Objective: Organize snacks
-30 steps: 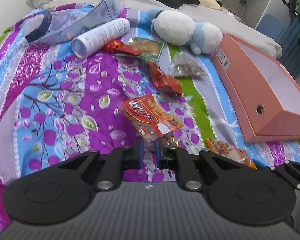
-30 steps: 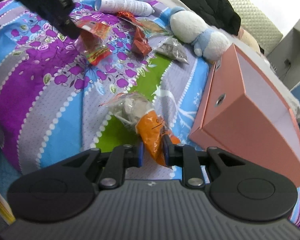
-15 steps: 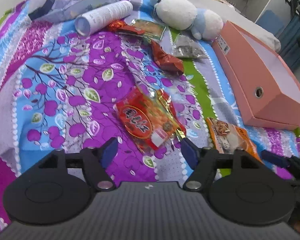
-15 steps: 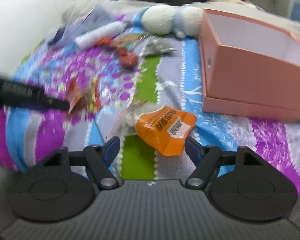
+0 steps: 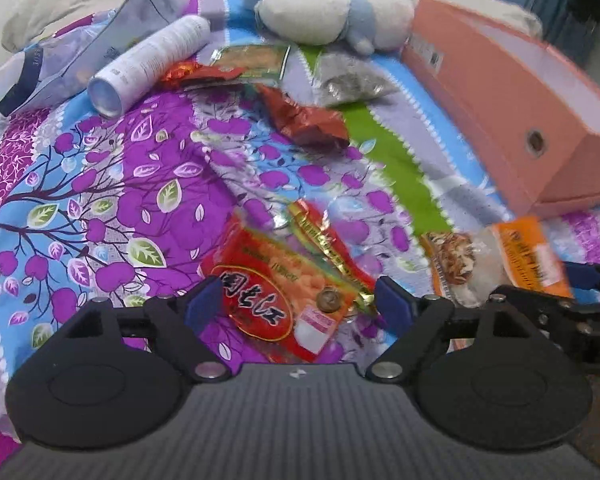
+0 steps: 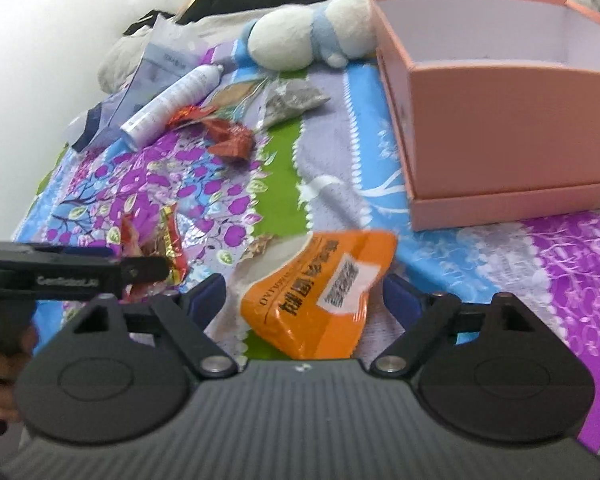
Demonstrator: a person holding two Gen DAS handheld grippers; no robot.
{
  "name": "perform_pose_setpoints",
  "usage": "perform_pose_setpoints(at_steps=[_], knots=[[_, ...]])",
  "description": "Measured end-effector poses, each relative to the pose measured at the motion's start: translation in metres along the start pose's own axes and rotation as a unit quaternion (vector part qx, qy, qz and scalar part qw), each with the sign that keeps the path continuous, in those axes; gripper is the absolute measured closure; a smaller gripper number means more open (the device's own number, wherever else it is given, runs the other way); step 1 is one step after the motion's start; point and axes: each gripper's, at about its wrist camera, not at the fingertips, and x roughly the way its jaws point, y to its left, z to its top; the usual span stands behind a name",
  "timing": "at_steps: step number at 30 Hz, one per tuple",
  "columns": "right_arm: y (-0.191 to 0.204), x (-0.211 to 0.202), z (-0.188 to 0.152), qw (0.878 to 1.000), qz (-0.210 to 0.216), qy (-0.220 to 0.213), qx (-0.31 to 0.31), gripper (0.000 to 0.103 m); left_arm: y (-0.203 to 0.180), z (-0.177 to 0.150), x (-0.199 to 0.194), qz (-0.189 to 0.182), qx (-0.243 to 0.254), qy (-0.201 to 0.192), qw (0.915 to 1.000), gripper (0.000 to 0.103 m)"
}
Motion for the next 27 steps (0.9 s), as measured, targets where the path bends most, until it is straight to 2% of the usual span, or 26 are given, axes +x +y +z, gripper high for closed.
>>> perform_pose_setpoints(at_steps=[3, 8, 9, 11, 12, 14, 15, 16, 20, 27], knots=[[0.000, 0.007, 0.000, 1.000, 0.015, 0.015, 0.003, 0.016, -0.006, 0.002, 0.005, 0.009, 0.022, -0.005, 0.9997, 0.018], [-0.001, 0.017, 0.003, 0.999, 0.026, 0.032, 0.010, 0.017, -0.008, 0.005, 0.013, 0.011, 0.023, -0.001, 0.9997, 0.026], [-0.001, 0.018, 0.005, 0.999, 0.027, 0.033, 0.009, 0.018, -0.009, 0.005, 0.013, 0.013, 0.025, -0.002, 0.9996, 0.029], [0.003, 0.017, 0.008, 0.999, 0.028, 0.033, 0.002, 0.029, -0.010, 0.006, 0.014, 0.015, 0.022, -0.001, 0.9997, 0.033], [0.004, 0.016, 0.009, 0.999, 0.030, 0.034, -0.001, 0.030, -0.010, 0.006, 0.012, 0.013, 0.019, -0.002, 0.9997, 0.036], [0.005, 0.016, 0.010, 0.999, 0.036, 0.035, -0.002, 0.037, -0.013, 0.008, 0.009, 0.016, 0.019, -0.008, 0.9997, 0.056], [0.006, 0.015, 0.010, 0.999, 0.035, 0.034, -0.003, 0.037, -0.013, 0.008, 0.008, 0.015, 0.018, -0.009, 0.9997, 0.059], [0.007, 0.014, 0.010, 0.999, 0.032, 0.033, -0.007, 0.038, -0.013, 0.009, 0.007, 0.007, 0.011, -0.009, 0.9999, 0.067], [0.007, 0.008, 0.011, 0.999, 0.024, 0.027, -0.018, 0.040, -0.014, 0.012, 0.003, -0.007, -0.014, -0.008, 0.9998, 0.090], [0.002, -0.006, 0.013, 1.000, -0.004, 0.011, -0.028, 0.040, -0.013, 0.012, -0.010, -0.015, -0.047, -0.023, 0.9985, 0.094]])
